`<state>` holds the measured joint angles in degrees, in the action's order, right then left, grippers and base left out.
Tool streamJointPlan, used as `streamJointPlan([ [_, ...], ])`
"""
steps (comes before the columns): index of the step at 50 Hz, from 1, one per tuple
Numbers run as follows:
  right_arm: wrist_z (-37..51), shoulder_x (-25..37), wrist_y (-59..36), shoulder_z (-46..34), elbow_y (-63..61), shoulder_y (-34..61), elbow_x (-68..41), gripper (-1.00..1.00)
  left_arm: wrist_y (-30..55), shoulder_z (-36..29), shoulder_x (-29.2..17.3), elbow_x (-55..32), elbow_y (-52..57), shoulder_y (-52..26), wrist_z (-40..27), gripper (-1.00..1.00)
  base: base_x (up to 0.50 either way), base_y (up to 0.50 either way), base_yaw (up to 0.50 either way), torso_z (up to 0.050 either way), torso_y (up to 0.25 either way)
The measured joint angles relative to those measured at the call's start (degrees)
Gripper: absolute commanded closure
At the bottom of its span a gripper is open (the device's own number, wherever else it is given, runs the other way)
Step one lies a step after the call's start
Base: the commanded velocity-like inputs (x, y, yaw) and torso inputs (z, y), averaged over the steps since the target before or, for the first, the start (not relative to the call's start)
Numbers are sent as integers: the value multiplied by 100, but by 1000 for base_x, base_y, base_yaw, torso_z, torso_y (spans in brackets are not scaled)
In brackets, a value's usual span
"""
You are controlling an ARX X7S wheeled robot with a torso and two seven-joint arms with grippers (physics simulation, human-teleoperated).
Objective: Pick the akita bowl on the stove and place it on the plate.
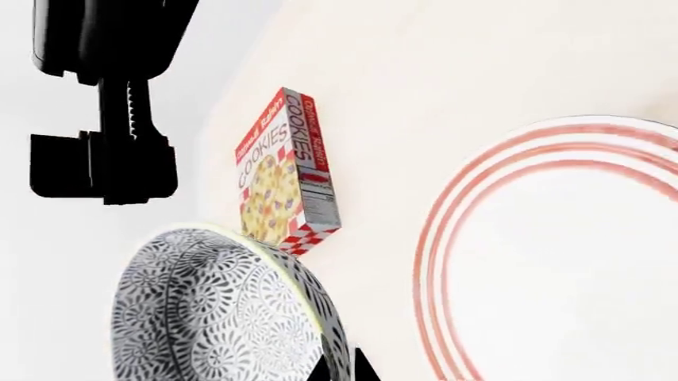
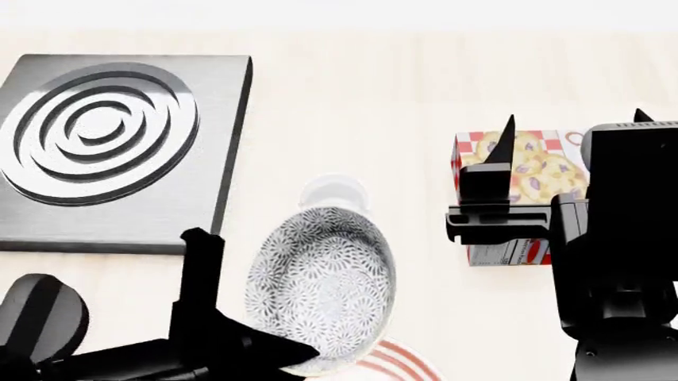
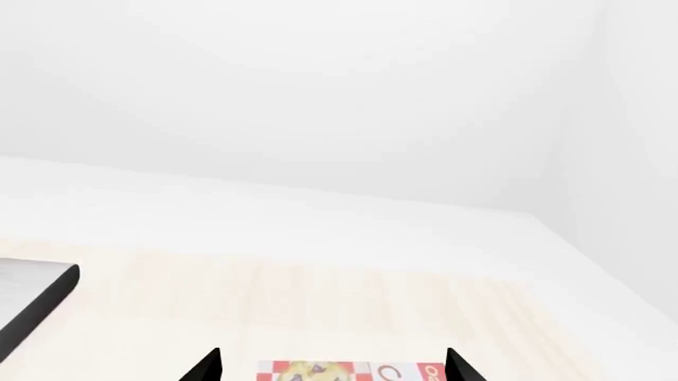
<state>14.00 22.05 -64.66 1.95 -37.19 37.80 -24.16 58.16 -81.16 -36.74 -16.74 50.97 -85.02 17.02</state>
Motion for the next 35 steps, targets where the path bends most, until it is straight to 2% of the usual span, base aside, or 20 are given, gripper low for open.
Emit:
streamJointPlan([
  [19, 28, 14, 12, 0, -3, -7, -40, -100, -135, -767, 401, 329, -208, -75, 130, 100, 0, 0, 0, 0, 0],
  [35, 60, 28, -5, -3, -23, -3, -78, -100, -213, -1258, 520, 554, -456, 72, 80, 100, 0, 0, 0, 0, 1],
])
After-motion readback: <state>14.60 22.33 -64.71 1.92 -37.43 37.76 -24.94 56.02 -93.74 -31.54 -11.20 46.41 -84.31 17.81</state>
